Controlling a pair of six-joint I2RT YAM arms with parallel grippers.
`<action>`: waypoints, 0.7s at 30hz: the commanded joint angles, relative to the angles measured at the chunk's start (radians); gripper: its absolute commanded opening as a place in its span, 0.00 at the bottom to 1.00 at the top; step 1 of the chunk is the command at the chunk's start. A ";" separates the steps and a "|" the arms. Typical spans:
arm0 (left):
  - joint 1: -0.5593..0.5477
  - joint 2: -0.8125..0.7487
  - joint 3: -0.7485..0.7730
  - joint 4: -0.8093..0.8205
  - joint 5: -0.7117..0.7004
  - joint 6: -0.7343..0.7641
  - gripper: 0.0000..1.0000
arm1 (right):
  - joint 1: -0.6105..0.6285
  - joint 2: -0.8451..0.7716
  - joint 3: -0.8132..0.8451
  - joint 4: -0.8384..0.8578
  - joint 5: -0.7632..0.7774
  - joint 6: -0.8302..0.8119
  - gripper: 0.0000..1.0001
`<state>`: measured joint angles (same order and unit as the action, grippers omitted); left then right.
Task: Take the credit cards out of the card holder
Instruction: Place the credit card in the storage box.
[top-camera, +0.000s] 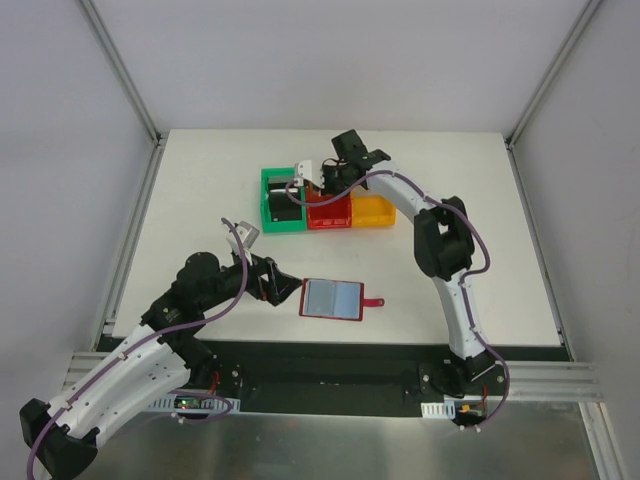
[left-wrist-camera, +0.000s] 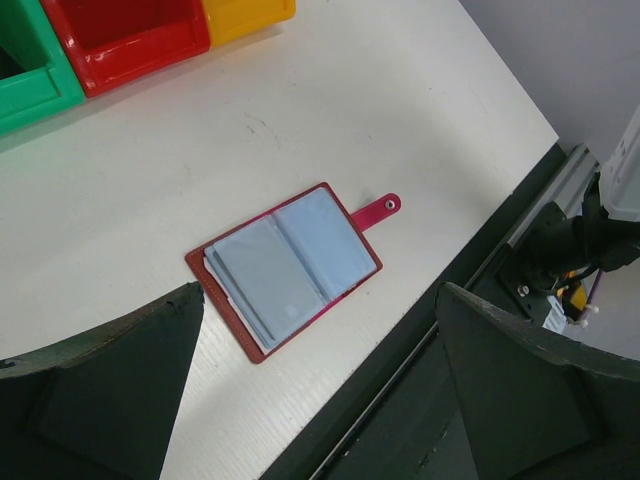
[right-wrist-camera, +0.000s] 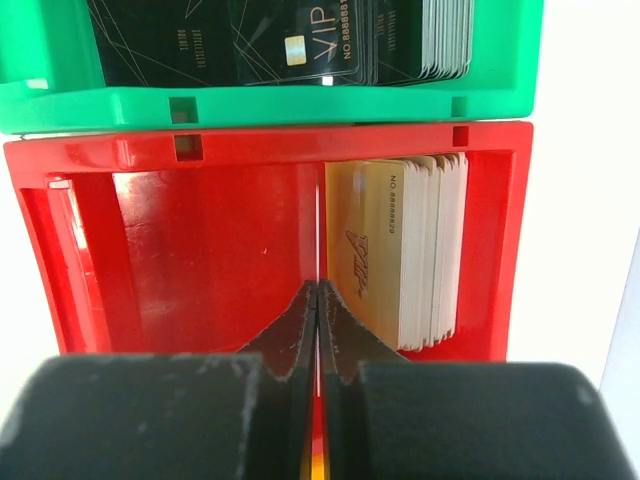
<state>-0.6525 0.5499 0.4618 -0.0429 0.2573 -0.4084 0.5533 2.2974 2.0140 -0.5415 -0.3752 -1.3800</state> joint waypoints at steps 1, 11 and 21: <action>0.011 0.001 0.008 0.032 0.014 0.006 0.99 | 0.000 0.016 0.029 0.011 -0.030 0.012 0.00; 0.010 0.007 0.008 0.035 0.013 0.006 0.99 | 0.000 0.036 0.029 0.034 -0.022 0.024 0.00; 0.011 0.012 0.008 0.037 0.011 0.006 0.99 | 0.000 0.048 0.040 0.068 -0.011 0.033 0.00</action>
<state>-0.6525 0.5583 0.4618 -0.0422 0.2577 -0.4084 0.5533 2.3341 2.0140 -0.4957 -0.3740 -1.3613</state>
